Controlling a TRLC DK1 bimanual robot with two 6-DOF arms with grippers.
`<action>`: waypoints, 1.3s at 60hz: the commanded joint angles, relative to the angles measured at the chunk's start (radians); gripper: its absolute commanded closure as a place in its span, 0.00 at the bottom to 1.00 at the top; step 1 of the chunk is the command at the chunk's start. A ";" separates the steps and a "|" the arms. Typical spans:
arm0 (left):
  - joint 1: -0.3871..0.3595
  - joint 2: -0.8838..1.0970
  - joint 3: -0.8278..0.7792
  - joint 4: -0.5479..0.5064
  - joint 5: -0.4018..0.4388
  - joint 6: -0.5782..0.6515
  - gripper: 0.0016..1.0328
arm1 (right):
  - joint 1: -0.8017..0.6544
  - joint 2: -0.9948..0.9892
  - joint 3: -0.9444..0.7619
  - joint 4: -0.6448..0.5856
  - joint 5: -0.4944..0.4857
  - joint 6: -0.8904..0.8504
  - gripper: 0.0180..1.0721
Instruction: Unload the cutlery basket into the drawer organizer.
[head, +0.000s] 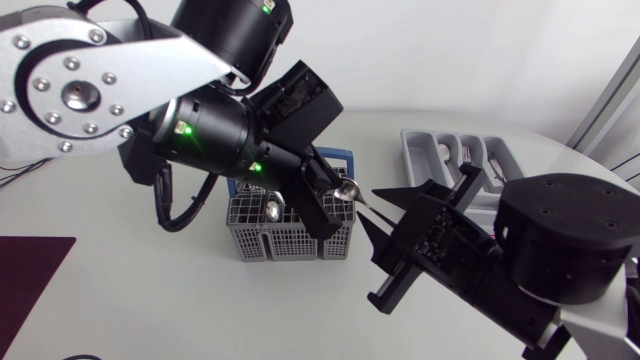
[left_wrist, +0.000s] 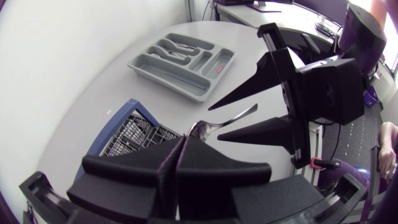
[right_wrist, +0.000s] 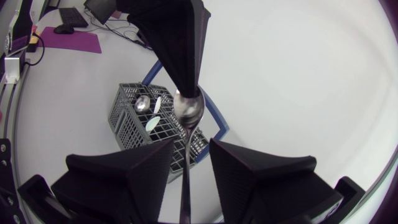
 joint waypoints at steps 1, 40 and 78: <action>-0.013 0.023 0.027 -0.006 0.007 -0.034 0.83 | -0.009 0.010 -0.025 0.013 0.011 -0.023 0.68; -0.049 0.023 0.027 -0.002 -0.030 -0.037 0.82 | -0.001 0.007 -0.049 0.001 0.022 -0.056 0.94; -0.006 -0.006 0.096 0.011 -0.052 -0.029 0.19 | -0.003 -0.093 -0.067 -0.083 -0.013 -0.066 0.94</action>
